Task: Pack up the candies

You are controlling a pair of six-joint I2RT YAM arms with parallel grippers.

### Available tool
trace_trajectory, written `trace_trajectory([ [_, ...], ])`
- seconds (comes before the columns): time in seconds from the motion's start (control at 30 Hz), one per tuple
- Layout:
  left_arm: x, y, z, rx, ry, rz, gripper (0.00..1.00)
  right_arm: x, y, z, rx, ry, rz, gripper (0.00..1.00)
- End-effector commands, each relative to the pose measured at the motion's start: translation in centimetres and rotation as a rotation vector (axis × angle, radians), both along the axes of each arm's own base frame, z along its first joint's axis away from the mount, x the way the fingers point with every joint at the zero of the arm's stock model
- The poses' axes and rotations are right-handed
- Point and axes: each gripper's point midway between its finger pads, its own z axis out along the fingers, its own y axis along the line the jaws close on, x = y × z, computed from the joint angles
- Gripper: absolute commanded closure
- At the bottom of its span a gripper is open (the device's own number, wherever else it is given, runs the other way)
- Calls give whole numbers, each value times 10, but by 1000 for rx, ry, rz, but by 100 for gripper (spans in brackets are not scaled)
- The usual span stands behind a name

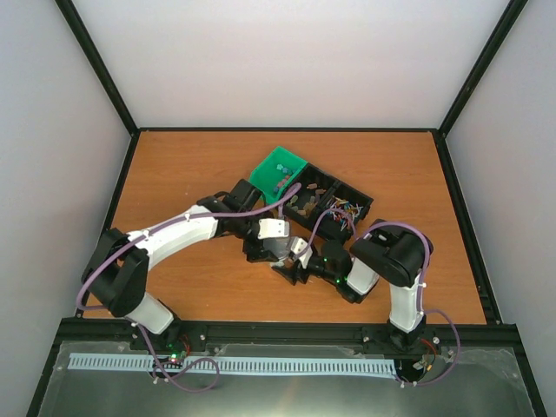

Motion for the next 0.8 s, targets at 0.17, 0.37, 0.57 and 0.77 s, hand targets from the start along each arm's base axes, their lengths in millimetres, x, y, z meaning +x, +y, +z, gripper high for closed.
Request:
trace_trajectory([
  [0.17,-39,20,-18,83,201,-191,29,-15,1,8,14,-60,103,16],
  [0.37,-30,14,-16,21,236,29,29,-7,1,19,39,-78,66,0],
  [0.57,8,30,-28,90,117,286,28,-2,-3,19,20,-84,26,0],
  [0.77,4,13,-19,37,180,419,29,11,1,16,27,-57,-40,0],
])
